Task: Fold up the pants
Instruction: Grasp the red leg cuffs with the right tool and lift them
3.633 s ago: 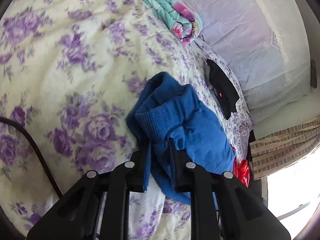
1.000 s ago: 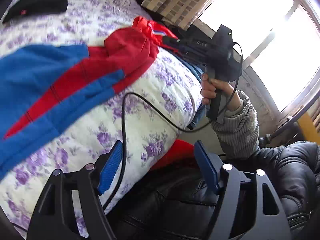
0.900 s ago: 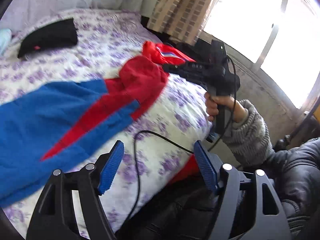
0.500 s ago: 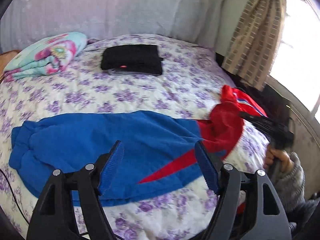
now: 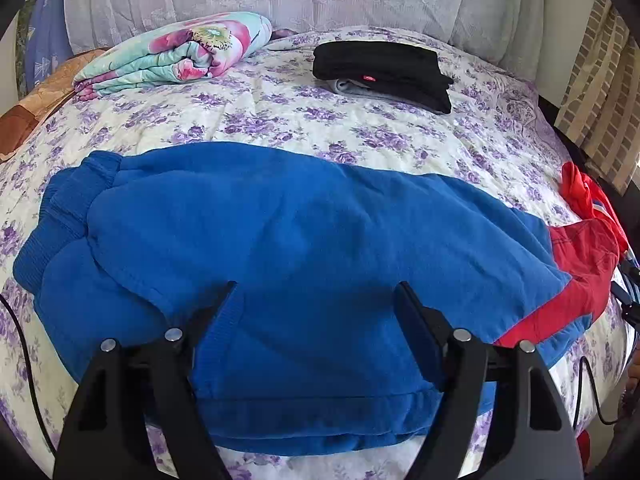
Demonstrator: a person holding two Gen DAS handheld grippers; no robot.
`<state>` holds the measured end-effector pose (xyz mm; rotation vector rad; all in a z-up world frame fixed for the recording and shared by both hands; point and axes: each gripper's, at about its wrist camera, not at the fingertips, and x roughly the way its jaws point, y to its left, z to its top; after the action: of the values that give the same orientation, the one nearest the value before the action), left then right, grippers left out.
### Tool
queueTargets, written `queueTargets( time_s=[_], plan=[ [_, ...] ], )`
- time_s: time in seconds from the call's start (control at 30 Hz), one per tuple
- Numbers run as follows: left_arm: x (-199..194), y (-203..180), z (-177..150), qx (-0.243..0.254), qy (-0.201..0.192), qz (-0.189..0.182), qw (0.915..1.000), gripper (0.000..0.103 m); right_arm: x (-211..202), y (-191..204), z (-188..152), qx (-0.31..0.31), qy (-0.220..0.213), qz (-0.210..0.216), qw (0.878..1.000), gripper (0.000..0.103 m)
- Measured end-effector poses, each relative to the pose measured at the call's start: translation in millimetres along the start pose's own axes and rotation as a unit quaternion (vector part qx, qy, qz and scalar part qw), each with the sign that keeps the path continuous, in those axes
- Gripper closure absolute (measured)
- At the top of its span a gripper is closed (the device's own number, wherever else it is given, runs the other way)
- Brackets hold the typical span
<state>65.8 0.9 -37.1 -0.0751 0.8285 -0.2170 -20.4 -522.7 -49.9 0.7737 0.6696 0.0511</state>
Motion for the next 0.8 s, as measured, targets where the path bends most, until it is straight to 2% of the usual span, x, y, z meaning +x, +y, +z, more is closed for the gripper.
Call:
queueTargets(
  time_s=[0.1,0.2,0.23,0.27,0.3,0.37,0.43,0.5,0.57,0.6,0.63,0.67,0.7,0.73,0.8],
  plan=[
    [1.1,2.7,0.4,-0.01,-0.001,-0.002,0.9999,0.028,23.8,-5.1,11.7,0.026,0.013,0.018,0.999,0.041],
    [5.6,5.2,-0.1,-0.012,0.0,0.002,0.9999,0.028,45.0,-0.7,23.6,0.028,0.007,0.042,0.999,0.04],
    [7.4,6.4,0.3,-0.013,0.001,0.005,0.9999,0.028,51.9,2.1,25.8,0.027,0.008,0.048,0.998,0.044],
    [7.4,8.1,0.5,-0.018,0.0,0.006,0.9998,0.028,56.0,5.3,26.6,0.025,0.009,0.053,0.998,0.07],
    [5.3,10.6,1.3,-0.026,-0.005,0.008,0.9996,0.029,56.4,8.2,27.2,0.028,0.008,0.071,0.997,0.08],
    [-2.9,17.2,4.2,-0.042,-0.022,0.02,0.9987,0.029,34.4,21.0,31.9,0.014,-0.022,0.094,0.995,0.08],
    [-4.2,23.5,7.5,-0.042,-0.025,0.036,0.9982,0.028,5.5,37.5,37.5,-0.054,-0.055,0.078,0.994,0.08],
    [7.0,28.1,6.9,-0.036,-0.007,0.034,0.9987,0.028,7.1,25.1,38.8,-0.047,-0.043,0.046,0.997,0.077],
    [15.3,25.0,2.8,-0.026,-0.003,0.048,0.9985,0.028,36.8,-5.4,28.7,-0.02,0.011,-0.016,1.0,0.074],
    [15.4,20.0,1.7,-0.013,-0.007,0.059,0.9981,0.028,43.7,-18.2,22.9,-0.005,0.016,-0.01,1.0,0.074],
    [14.0,17.3,1.2,-0.008,-0.01,0.065,0.9978,0.028,38.6,-18.0,22.2,-0.009,0.005,0.0,1.0,0.072],
    [12.1,16.9,1.5,-0.008,-0.01,0.065,0.9978,0.028,34.1,-12.7,23.0,-0.017,0.004,-0.007,1.0,0.063],
    [9.9,18.3,1.9,-0.014,-0.01,0.061,0.998,0.028,27.0,-7.9,23.1,-0.024,-0.01,-0.025,0.999,0.048],
    [5.7,20.2,3.1,-0.025,-0.01,0.052,0.9983,0.028,19.2,-6.1,23.0,-0.028,-0.027,-0.044,0.998,0.042],
    [-5.3,20.0,6.7,-0.035,-0.022,0.034,0.9986,0.028,-1.1,-6.2,21.9,-0.03,-0.064,-0.072,0.995,0.04]
  ],
)
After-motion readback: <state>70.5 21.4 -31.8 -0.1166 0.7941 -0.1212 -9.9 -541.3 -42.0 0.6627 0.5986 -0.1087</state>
